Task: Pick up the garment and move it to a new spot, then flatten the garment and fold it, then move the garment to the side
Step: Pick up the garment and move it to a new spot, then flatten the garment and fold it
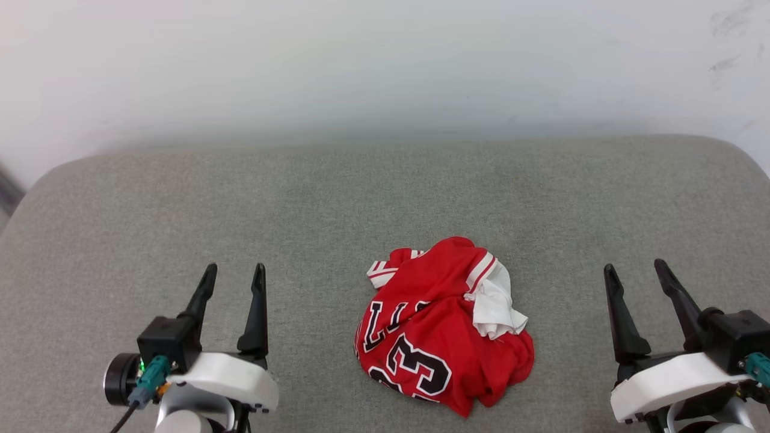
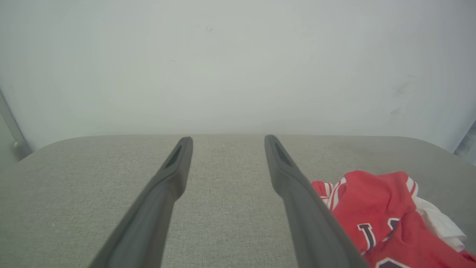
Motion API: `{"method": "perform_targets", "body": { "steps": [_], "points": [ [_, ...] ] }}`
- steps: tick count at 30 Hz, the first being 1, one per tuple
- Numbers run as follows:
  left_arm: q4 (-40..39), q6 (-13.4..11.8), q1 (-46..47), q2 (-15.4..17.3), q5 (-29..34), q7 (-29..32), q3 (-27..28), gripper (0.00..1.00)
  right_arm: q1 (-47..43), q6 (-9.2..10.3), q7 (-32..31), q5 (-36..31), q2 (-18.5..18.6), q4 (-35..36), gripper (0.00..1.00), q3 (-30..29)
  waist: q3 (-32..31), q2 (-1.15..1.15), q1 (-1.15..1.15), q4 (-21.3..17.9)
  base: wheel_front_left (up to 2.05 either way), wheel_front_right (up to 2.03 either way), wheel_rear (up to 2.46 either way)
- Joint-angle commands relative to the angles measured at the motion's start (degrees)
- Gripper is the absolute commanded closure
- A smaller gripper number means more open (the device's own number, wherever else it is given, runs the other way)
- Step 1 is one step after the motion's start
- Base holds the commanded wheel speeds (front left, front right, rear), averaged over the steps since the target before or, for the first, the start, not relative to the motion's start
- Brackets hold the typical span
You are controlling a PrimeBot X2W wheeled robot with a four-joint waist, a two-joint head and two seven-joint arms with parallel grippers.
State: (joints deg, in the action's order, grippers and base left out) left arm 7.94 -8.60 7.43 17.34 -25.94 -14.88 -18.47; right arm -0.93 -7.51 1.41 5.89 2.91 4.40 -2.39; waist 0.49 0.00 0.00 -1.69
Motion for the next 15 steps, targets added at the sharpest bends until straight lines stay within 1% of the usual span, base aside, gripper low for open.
{"method": "perform_targets", "body": {
  "steps": [1, 9, 15],
  "points": [
    [-0.38, -0.28, -1.19, -0.02, -0.20, -0.19, -0.04, 0.00, -0.81, 0.04, -0.24, 0.15, -0.04, 0.30, 0.00, 0.18, -0.35, 0.00, 0.00, -0.10, 0.00, 0.00, 0.00],
    [-0.75, -0.50, -1.96, -0.02, -0.32, -0.17, -0.38, 0.00, -1.38, 0.04, -0.98, 0.58, -0.05, 0.71, 0.00, 0.29, -0.48, 0.00, 0.00, -0.15, 0.00, 0.00, 0.00],
    [-0.89, -0.68, -1.14, -0.06, -0.27, -0.23, -0.20, 0.00, -0.57, 0.04, -2.92, 1.66, -0.05, -0.68, 0.00, -1.54, 0.01, 0.00, 0.00, -0.01, 0.00, 0.00, 0.00]
  ]
}}
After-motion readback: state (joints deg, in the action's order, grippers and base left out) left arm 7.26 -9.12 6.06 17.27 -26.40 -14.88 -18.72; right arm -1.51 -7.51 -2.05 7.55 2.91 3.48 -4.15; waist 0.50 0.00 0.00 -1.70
